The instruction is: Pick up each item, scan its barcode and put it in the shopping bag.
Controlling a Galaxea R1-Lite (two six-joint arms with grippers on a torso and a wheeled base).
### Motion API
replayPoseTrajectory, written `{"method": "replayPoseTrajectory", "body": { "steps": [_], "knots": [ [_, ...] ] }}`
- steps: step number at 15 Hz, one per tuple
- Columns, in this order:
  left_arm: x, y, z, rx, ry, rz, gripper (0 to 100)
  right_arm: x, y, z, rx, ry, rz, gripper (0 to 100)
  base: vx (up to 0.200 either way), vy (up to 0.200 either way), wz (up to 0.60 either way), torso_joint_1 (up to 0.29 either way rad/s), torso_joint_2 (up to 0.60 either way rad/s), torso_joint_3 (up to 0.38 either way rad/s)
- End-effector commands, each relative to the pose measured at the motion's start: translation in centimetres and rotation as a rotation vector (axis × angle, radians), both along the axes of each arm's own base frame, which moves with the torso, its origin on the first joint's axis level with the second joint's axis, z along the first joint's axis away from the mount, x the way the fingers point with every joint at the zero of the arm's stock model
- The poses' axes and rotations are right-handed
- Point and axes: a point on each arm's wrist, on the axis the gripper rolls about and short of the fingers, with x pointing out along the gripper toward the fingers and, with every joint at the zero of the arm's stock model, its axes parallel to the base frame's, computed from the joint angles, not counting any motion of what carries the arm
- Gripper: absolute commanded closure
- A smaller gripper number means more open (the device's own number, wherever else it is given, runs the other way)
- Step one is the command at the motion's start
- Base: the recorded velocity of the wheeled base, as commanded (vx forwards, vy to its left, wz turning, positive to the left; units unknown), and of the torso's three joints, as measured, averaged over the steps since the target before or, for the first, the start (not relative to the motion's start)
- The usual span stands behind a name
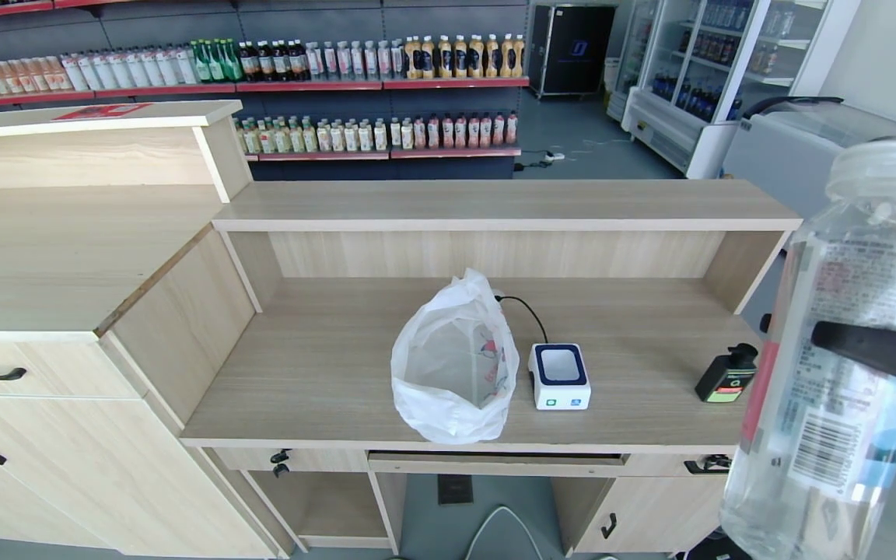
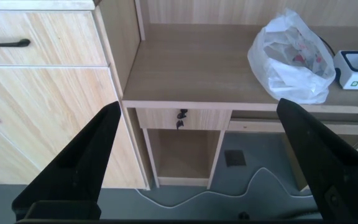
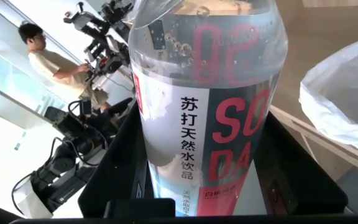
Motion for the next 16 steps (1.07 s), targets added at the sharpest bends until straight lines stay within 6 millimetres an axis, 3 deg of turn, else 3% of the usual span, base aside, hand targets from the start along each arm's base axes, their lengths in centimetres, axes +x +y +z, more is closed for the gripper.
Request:
{"method": "replayPoseTrajectory", "body": {
  "steps": [1,5,16],
  "knots": [
    [0.0,0.0,0.0,0.0,0.0,0.0,0,0.0,0.0,0.0,0.0,0.001,-0.001,100,0.0,0.0,0.0,0.0,0.0,0.0],
    [0.0,0.0,0.0,0.0,0.0,0.0,0,-1.2,-0.5,-0.4,-0.012,0.029,-0.007,100,0.0,0.0,0.0,0.0,0.0,0.0],
    [0.0,0.0,0.0,0.0,0.0,0.0,0,-0.4,-1.0,-0.5,-0.029,0.018,-0.073,100,0.0,0.0,0.0,0.0,0.0,0.0]
  ]
}}
